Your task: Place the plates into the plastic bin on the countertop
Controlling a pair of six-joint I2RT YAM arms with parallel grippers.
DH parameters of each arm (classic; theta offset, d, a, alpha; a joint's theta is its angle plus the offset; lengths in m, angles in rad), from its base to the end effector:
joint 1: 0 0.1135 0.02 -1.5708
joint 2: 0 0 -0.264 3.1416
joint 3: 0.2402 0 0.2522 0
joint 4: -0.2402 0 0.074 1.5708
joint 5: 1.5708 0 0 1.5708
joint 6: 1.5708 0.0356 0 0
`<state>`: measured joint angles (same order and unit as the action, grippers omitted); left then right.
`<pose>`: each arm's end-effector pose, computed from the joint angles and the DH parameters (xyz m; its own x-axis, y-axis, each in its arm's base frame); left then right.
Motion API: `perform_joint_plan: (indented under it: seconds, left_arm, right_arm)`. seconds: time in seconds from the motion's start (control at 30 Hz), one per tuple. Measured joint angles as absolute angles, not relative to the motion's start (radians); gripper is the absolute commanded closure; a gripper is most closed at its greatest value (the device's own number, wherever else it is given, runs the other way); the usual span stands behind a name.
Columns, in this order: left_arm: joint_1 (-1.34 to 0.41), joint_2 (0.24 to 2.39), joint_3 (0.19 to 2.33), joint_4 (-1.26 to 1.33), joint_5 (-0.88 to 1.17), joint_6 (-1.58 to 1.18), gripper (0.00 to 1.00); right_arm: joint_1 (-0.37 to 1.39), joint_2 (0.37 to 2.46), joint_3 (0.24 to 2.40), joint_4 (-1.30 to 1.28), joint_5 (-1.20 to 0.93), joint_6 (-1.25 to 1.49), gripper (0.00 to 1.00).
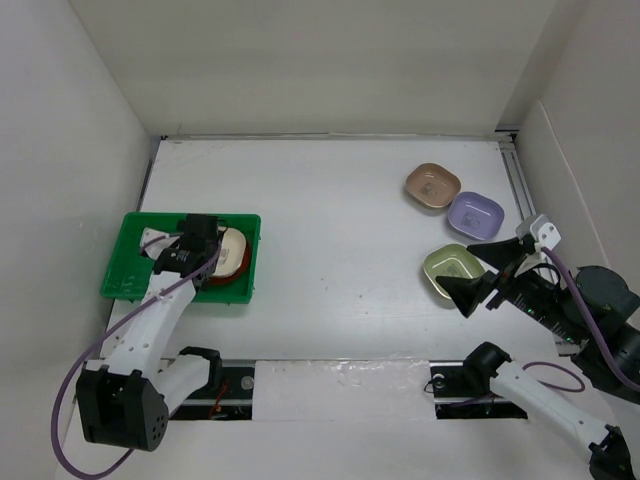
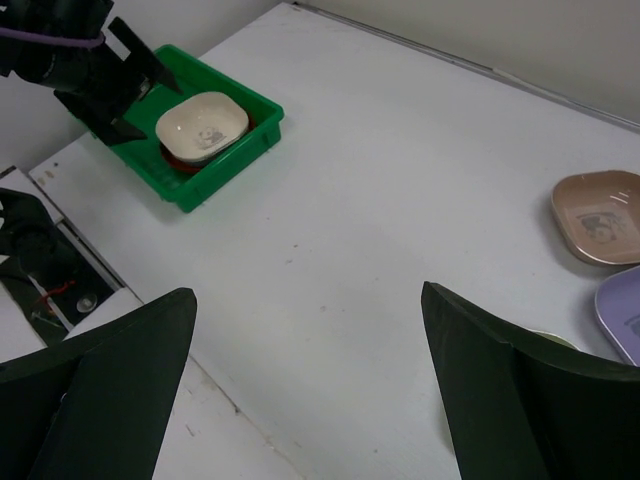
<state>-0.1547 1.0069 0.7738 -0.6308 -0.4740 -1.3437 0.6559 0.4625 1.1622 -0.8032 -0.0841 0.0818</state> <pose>0.1998 -0.0147 0.2581 -0.0174 -0.8747 -0.4844 -0.7671 0.3224 -0.5547 0.0310 0.0276 0.4236 -0.1367 -0.0024 -0.9906 -0.6650 0.7414 0.0899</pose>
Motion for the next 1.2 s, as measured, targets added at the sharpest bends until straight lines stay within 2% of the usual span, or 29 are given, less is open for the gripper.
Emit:
perform_joint_plan:
  seconds: [0.2,0.33,0.43,0.57,0.7,0.83,1.0,1.17,1.2]
  left_arm:
    - [-0.166,1.01,0.828,-0.628,-0.49,-1.317,0.01]
    - [-0.29,1.095,1.049,-0.598,-0.525,-1.204,0.01]
    - [-0.453,1.299,1.323,-0.55,-0.552,-1.084,0.01]
    - [-0.737,1.748,1.8,-0.5,-0.584,-0.916,0.01]
    - [-0.95,2.097,2.048,-0.488,-0.517,-0.771,0.01]
    - [-1.065,2.303,2.122,-0.495,-0.418,-0.711,0.01]
    - [-1.072,2.349,2.061,-0.464,-0.291,-0.687,0.03]
    - [-1.047,2.35,2.048,-0.396,-0.216,-0.675,0.13]
    - [-1.045,2.355,2.052,-0.389,-0.208,-0.673,0.19]
  right_arm:
    - [0.656,0.463,1.165,-0.804,-0.086,0.082,0.0]
    - [0.656,0.463,1.173,-0.804,-0.059,0.082,0.0]
    - [0.656,0.463,1.177,-0.805,-0.002,0.088,0.0]
    - [0.656,0.463,1.219,-0.848,0.146,0.133,0.0]
    - [0.656,0.417,1.283,-0.889,0.323,0.202,0.0]
    - [0.656,0.357,1.366,-0.93,0.451,0.247,0.0]
    - [0.656,0.339,1.415,-0.945,0.512,0.27,0.0]
    - [0.656,0.341,1.373,-0.961,0.506,0.277,0.0]
    - [0.656,0.341,1.364,-0.961,0.504,0.277,0.0]
